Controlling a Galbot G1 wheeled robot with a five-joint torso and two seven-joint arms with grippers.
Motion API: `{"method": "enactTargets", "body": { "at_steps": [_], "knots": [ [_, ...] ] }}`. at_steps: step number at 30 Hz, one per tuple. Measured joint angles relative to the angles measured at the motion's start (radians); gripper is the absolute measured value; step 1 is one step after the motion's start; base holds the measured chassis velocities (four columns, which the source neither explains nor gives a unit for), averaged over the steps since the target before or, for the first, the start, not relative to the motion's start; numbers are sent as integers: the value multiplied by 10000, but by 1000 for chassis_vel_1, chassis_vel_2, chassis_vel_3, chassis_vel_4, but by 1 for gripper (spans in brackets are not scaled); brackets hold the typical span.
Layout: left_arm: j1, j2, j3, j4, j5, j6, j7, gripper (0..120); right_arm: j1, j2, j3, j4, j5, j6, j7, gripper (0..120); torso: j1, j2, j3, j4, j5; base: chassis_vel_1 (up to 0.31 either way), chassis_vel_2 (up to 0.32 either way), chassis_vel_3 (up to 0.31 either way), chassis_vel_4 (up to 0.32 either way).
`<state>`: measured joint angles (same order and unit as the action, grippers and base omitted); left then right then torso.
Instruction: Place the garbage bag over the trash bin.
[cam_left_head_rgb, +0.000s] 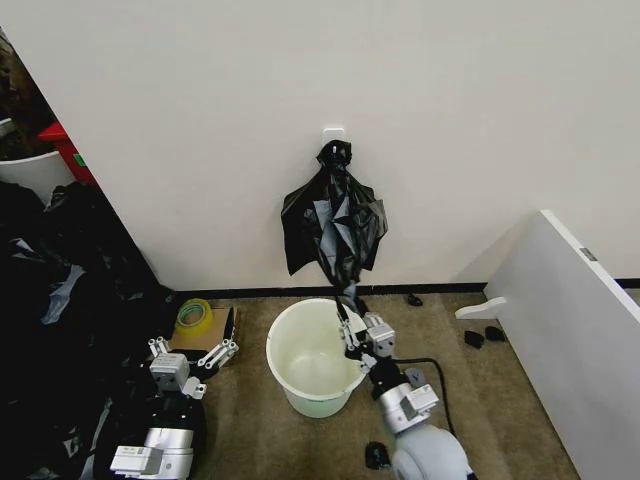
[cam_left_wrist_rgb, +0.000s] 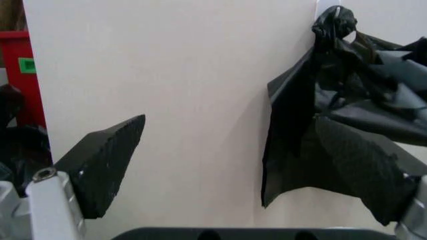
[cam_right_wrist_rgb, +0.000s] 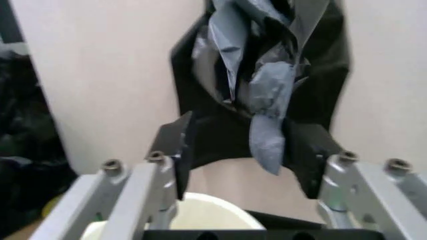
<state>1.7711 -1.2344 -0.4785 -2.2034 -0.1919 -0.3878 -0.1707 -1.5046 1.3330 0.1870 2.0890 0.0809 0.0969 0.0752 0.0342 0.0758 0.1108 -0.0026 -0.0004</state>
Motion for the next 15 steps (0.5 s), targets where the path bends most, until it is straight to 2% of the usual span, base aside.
{"method": "enactTargets", "body": {
  "at_steps": [2, 4, 6, 8, 10, 11, 13, 15],
  "knots": [
    [-17, 21, -8, 2, -38, 18, -2, 100, -169, -245, 151, 372, -85, -167, 221, 56, 0, 0, 0, 0, 0, 0, 0, 0, 0],
    [-19, 32, -10, 5, -40, 22, -3, 100, -206, -347, 192, 512, -124, -286, 300, 59, -1, 0, 0, 0, 0, 0, 0, 0, 0],
    [-16, 53, -14, 4, -40, 26, -3, 100, -253, -592, 304, 1130, -49, -1103, 625, 71, -1, 0, 0, 0, -1, 0, 0, 0, 0],
    [-12, 53, -15, -3, -40, 30, -3, 100, -269, -652, 345, 1393, 119, -1508, 697, 75, -1, 0, 0, 0, -1, 0, 0, 0, 0],
    [-3, 31, -32, -55, -27, 38, -3, 100, -464, -840, 467, 2234, 679, -2895, 818, 86, -2, 0, 0, 2, -1, 0, 0, 0, 0],
    [-3, 31, -32, -55, -27, 38, -3, 100, -464, -840, 467, 2234, 679, -2895, 818, 86, -2, 0, 0, 2, -1, 0, 0, 0, 0],
    [23, 1, -47, -81, -2, 38, -2, 100, -737, -973, 545, 2534, 805, -3441, 933, 95, -2, 0, -1, -1, -3, 0, 0, 0, 0],
    [32, -9, -48, -86, 5, 39, -2, 100, -767, -994, 566, 2541, 792, -3446, 938, 97, -2, 0, -1, -1, -2, 0, 0, 0, 0]
  ]
}}
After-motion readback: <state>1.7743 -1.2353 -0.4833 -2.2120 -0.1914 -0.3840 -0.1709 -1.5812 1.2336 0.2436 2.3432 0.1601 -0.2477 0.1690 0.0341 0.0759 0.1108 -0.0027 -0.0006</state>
